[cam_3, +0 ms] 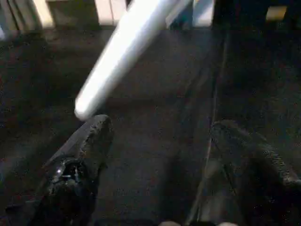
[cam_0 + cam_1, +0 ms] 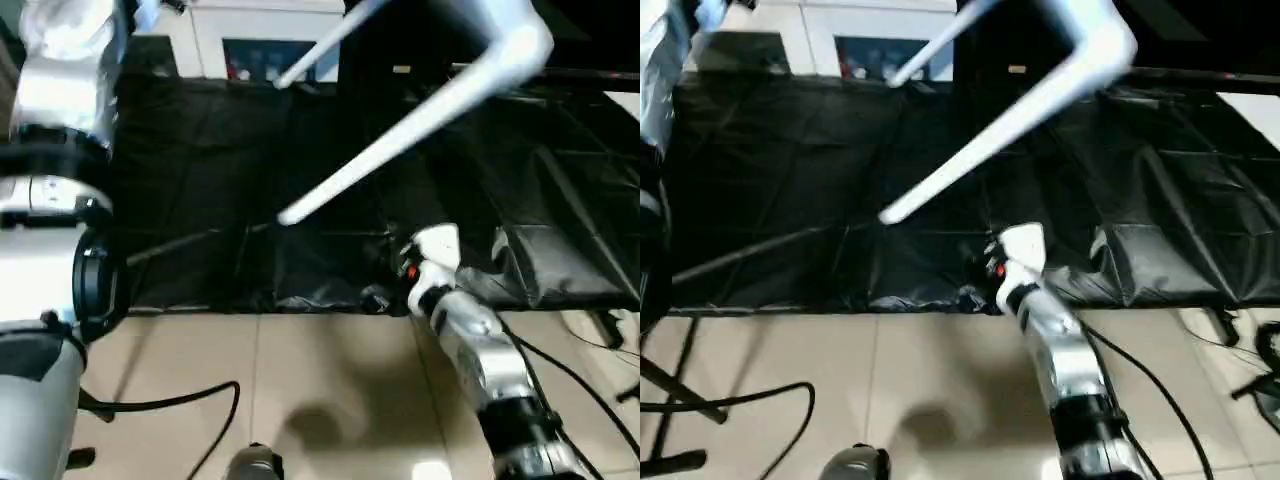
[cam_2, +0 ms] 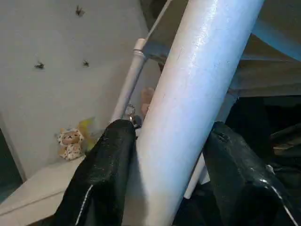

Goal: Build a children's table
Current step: Flip table

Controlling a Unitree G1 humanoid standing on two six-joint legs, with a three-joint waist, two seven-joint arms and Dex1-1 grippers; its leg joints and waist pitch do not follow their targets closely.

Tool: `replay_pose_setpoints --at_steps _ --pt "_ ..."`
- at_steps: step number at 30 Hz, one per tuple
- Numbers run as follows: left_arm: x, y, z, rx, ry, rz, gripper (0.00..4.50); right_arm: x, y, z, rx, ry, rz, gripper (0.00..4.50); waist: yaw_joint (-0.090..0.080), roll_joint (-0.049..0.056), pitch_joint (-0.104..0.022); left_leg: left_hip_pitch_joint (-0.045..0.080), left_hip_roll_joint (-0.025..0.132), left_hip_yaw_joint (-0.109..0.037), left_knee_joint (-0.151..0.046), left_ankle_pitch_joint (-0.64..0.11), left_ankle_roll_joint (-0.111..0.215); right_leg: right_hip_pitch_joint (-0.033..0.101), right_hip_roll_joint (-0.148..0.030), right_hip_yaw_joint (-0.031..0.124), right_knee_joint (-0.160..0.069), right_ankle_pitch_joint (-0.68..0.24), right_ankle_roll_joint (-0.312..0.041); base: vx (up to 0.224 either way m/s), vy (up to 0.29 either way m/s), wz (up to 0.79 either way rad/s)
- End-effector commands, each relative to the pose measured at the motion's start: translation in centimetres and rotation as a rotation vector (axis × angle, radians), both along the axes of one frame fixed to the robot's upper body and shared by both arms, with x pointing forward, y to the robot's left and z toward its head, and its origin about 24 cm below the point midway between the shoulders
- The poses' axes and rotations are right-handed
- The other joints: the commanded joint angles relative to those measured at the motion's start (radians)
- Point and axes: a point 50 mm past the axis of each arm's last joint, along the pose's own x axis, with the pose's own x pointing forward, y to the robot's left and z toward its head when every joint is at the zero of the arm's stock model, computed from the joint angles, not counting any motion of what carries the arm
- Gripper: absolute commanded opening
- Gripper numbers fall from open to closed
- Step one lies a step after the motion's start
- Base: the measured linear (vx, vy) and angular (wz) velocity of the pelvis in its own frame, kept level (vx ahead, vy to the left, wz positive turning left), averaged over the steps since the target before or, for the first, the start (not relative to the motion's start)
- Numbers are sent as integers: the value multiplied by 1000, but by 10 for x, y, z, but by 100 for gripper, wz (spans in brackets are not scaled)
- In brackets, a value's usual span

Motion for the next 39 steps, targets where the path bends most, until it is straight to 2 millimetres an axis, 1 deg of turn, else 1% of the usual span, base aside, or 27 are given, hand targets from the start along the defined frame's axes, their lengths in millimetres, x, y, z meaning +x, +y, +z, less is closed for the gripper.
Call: replay_pose_setpoints --at_steps 1,2,3,4,6,8,11,13,14,15,17,18,19,20,21,25,26,27,28,30,31,33,34,35,36,38,39 --pt "-2 4 1 -108 -16 -24 219 12 -6 12 -2 -54 -32 412 -14 -3 -81 60 45 -25 -68 -243 -34 16 -63 26 -64 24 -208 0 0 0" --pt "-3 4 0 -111 -15 -24 219 14 -7 14 -7 -61 -36 417 -13 -2 -80 60 47 -26 -67 -242 -39 17 -67 28 -64 12 -205 0 0 0" --pt "-4 6 -3 -123 -17 -32 219 21 -8 20 -29 -79 -46 418 -10 -12 -81 62 48 -23 -66 -235 -37 17 -66 27 -64 16 -202 0 0 0" --pt "-5 8 -6 -129 -15 -39 219 26 -9 24 -45 -92 -43 419 -13 -7 -83 58 46 -25 -66 -211 -35 21 -65 25 -60 27 -204 0 0 0" --pt "-8 10 -12 -128 -24 -67 219 35 -9 33 -67 -116 -32 419 -10 -10 -86 61 45 -20 -60 -173 -28 20 -60 23 -55 71 -206 0 0 0" --pt "-10 10 -20 -122 -21 -104 219 42 -8 42 -83 -135 -5 419 -11 -13 -88 57 44 -19 -56 -149 -17 21 -62 22 -49 101 -213 0 0 0" --pt "-13 10 -29 -120 -11 -143 211 50 -9 49 -88 -124 10 419 -13 -16 -87 60 45 -16 -56 -158 -9 19 -57 22 -49 89 -222 0 0 0" --pt "-14 11 -34 -117 -2 -159 209 56 -10 54 -72 -106 11 419 -15 -16 -86 59 46 -17 -58 -168 -15 20 -58 22 -48 71 -228 0 0 0" --pt "-16 9 -36 -112 -12 -190 208 59 -9 59 -47 -98 31 419 -15 -20 -84 62 48 -17 -62 -200 -29 19 -59 22 -51 32 -224 0 0 0" --pt "-16 9 -36 -111 -13 -199 205 60 -8 60 -40 -96 37 419 -15 -18 -82 64 50 -16 -64 -216 -43 16 -57 23 -52 23 -219 0 0 0" --pt "-18 10 -39 -103 -10 -216 199 63 -6 66 -6 -90 62 419 -17 -24 -83 65 50 -18 -68 -231 -59 17 -55 21 -49 35 -214 0 0 0" --pt "-18 10 -41 -100 -5 -225 197 64 -6 68 3 -81 58 419 -17 -22 -84 69 51 -18 -70 -244 -72 14 -55 20 -49 35 -211 0 0 0" --pt "-18 11 -41 -96 -2 -225 196 65 -6 69 4 -77 54 419 -17 -22 -84 69 51 -18 -70 -244 -72 14 -55 20 -49 35 -211 0 0 0" --pt "-20 13 -46 -76 9 -241 193 69 -9 73 -13 -57 16 419 -19 -28 -84 69 50 -19 -71 -253 -88 14 -55 19 -47 36 -216 0 0 0" --pt "-20 14 -47 -72 15 -238 190 70 -10 74 -10 -51 6 419 -17 -27 -82 69 49 -16 -73 -267 -97 11 -56 20 -50 23 -217 0 0 0" --pt "-22 18 -53 -59 30 -242 184 72 -15 77 -14 -44 -37 419 -18 -29 -81 70 49 -17 -74 -283 -112 11 -57 21 -50 18 -207 0 0 0" --pt "-24 22 -60 -60 49 -247 182 74 -20 81 -7 -43 -68 419 -19 -37 -81 68 49 -16 -74 -277 -112 14 -58 22 -49 24 -202 0 0 0" --pt "-25 24 -63 -63 58 -248 181 75 -22 83 -5 -45 -74 419 -19 -36 -80 64 48 -17 -75 -273 -111 15 -58 22 -49 21 -202 0 0 0" --pt "-27 27 -70 -55 73 -239 180 75 -24 85 12 -51 -74 419 -21 -39 -81 67 49 -15 -74 -272 -110 14 -57 21 -50 21 -201 0 0 0" --pt "-30 30 -78 -60 87 -248 179 74 -22 85 21 -60 -58 419 -24 -39 -80 64 48 -14 -72 -254 -101 15 -55 22 -48 36 -200 0 0 0" --pt "-33 30 -85 -68 93 -256 177 73 -21 81 19 -68 -41 419 -32 -48 -81 61 48 -13 -71 -238 -94 17 -54 21 -45 54 -202 0 0 0" --pt "-35 31 -88 -73 94 -260 176 72 -20 80 16 -70 -35 419 -34 -44 -82 63 48 -13 -71 -244 -91 16 -55 21 -47 41 -203 0 0 0" --pt "-37 32 -94 -79 104 -259 175 70 -18 76 29 -73 -19 419 -38 -50 -81 65 49 -11 -70 -249 -90 15 -54 22 -49 32 -205 0 0 0" --pt "-38 33 -99 -83 113 -259 175 68 -17 72 33 -76 -3 419 -42 -52 -80 63 50 -12 -72 -254 -91 15 -54 22 -50 22 -203 0 0 0" --pt "-39 33 -104 -81 124 -258 174 66 -15 68 36 -79 13 419 -41 -50 -80 65 51 -13 -73 -259 -93 15 -56 22 -50 17 -202 0 0 0" --pt "-42 34 -118 -74 161 -266 172 58 -8 54 39 -89 74 419 -48 -57 -81 66 52 -15 -74 -260 -90 14 -53 22 -48 37 -196 0 0 0" --pt "-43 33 -125 -82 183 -270 172 50 -4 43 31 -98 119 419 -46 -55 -83 71 52 -14 -74 -263 -91 13 -52 21 -49 41 -196 0 0 0"
